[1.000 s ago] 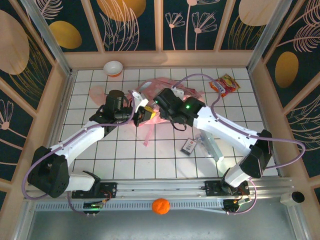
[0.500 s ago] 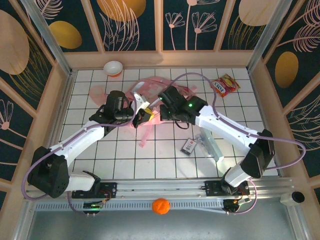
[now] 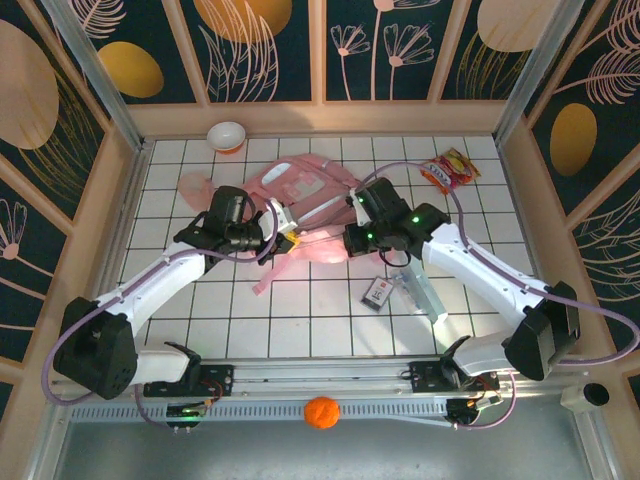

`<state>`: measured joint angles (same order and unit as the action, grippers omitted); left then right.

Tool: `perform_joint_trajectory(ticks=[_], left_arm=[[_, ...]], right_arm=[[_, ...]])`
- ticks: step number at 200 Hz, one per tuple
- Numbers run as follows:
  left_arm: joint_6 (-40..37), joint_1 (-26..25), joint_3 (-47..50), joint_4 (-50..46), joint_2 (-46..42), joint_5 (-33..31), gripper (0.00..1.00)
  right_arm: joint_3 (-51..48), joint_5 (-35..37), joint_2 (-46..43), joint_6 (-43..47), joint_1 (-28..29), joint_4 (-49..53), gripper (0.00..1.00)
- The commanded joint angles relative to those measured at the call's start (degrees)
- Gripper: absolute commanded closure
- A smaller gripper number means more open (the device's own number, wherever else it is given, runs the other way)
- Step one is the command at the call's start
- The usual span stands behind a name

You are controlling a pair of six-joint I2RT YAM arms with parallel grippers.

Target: Pack the student bag

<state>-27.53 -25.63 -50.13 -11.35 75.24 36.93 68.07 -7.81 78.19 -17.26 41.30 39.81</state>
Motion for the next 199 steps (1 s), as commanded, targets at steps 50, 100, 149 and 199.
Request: perform_joint_trajectory(ticks=[50,100,149,199], left_arm=[[-5.1,-0.5,1.4,-4.1,-7.8,0.5,0.29],[-11.5,-8.0,2.6,-5.6,-5.4,-4.7,0.26],[-11.4,-10.1,3.1,-1.3,2.6,-9.2,0.53],[-14.4,-10.0,5.0,-2.1,-0.8,-12.0,1.0]], right_arm=[[-8.1,-9.0,-0.3,-8.5,6.2,-14.0,1.0],[-6.4,-12.1,3.1,-8.1,8.7,-14.2,1.0],[-7.3,-15.0,1.5,-7.7,8.7,-14.5,1.0],[-11.6,-14.6,-1.6,-5.3,2.1,-12.1,1.0]])
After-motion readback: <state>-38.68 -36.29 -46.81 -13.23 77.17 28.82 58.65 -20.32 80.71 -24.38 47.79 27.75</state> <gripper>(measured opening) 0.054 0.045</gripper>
